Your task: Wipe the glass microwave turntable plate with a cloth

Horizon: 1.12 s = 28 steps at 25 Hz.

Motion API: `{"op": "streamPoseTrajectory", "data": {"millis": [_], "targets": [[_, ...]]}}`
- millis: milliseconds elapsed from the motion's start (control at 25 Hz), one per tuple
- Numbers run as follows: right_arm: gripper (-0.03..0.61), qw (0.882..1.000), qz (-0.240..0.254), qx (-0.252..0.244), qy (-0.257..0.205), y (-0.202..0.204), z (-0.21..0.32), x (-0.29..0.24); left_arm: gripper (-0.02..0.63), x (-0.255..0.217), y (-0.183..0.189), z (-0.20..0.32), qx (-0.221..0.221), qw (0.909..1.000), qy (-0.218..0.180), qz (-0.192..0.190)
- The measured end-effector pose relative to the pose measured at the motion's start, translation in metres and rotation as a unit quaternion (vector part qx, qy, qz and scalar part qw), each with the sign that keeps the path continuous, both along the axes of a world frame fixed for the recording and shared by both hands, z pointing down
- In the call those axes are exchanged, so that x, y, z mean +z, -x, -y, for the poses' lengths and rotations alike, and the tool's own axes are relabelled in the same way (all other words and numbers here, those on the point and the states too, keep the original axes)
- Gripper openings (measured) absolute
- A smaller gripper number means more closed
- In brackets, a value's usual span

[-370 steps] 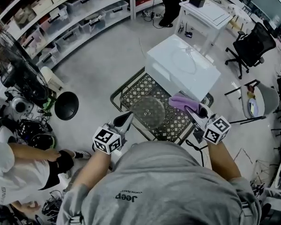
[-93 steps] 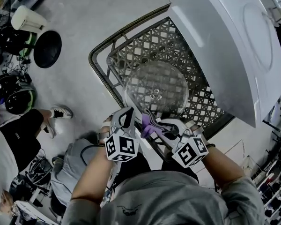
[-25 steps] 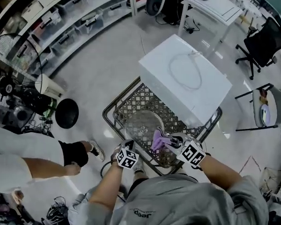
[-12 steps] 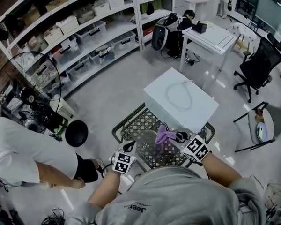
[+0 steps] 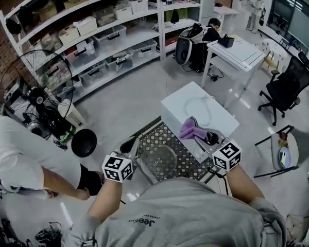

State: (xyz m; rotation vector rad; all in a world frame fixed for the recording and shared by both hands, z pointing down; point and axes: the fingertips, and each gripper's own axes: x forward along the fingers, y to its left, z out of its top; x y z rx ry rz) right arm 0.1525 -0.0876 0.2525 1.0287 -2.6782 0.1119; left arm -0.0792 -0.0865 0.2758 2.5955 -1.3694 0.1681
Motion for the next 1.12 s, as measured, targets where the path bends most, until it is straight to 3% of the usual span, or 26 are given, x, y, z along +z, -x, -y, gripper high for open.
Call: {"op": "streamPoseTrajectory", "data": {"millis": [360,1120], "targets": [[0.11,0.998,0.054,0.019,-0.019,-0.004,0.008,-0.025,-0.002,-0.048,-0.002,-0.007,0.021,0.9961,-0.026,-0.082],[0.109,0.998,0.054,0.02,-0.016,-0.005,0.007,-0.026,-0.002,-0.053,-0.009,-0.013,0.039,0.9955,-0.026,-0.082]]}}
